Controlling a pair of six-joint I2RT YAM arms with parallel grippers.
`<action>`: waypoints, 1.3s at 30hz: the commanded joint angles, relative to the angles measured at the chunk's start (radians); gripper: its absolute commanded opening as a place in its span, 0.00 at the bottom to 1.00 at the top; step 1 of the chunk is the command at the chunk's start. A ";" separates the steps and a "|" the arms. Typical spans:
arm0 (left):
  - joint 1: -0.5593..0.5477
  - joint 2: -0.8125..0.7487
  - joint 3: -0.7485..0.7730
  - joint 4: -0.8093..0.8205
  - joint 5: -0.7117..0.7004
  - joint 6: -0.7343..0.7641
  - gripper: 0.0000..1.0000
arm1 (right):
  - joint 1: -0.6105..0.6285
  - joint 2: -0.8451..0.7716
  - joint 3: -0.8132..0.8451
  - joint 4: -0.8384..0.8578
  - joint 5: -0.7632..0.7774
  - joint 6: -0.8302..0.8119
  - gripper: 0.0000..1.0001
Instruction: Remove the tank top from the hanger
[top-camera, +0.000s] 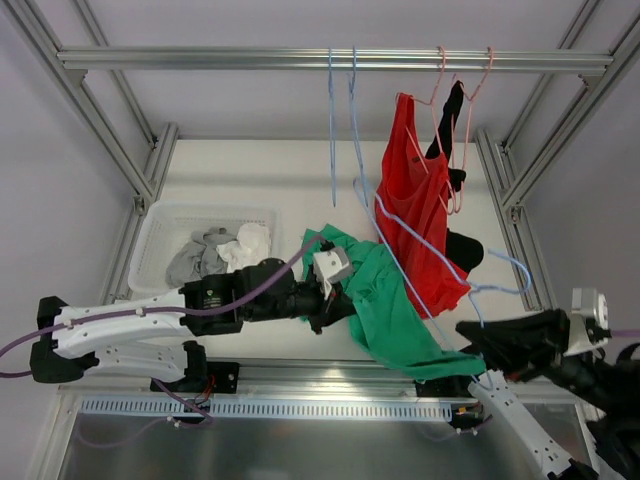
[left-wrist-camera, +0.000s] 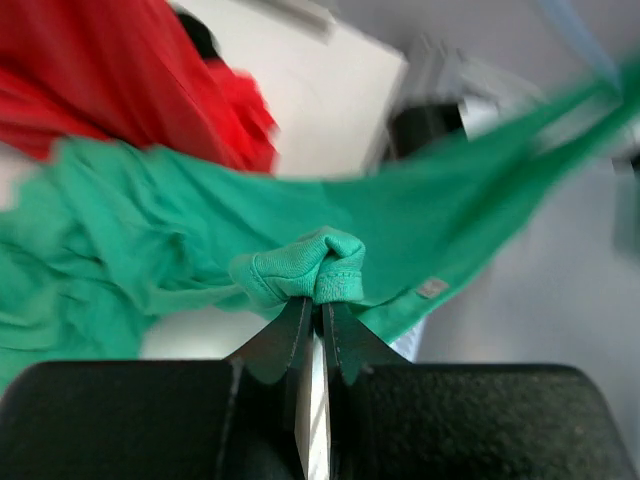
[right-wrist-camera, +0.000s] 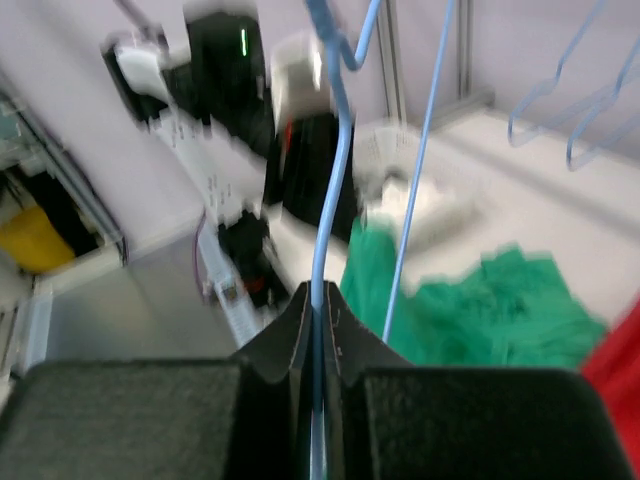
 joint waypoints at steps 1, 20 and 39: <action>-0.039 -0.028 -0.112 0.128 0.233 -0.029 0.00 | -0.004 -0.008 -0.166 0.711 0.039 0.149 0.00; -0.105 -0.080 -0.425 0.138 -0.253 -0.307 0.00 | -0.021 0.152 -0.138 0.582 0.478 0.030 0.00; -0.105 -0.199 -0.365 -0.010 -0.364 -0.307 0.99 | -0.021 0.750 0.214 0.275 0.551 0.085 0.00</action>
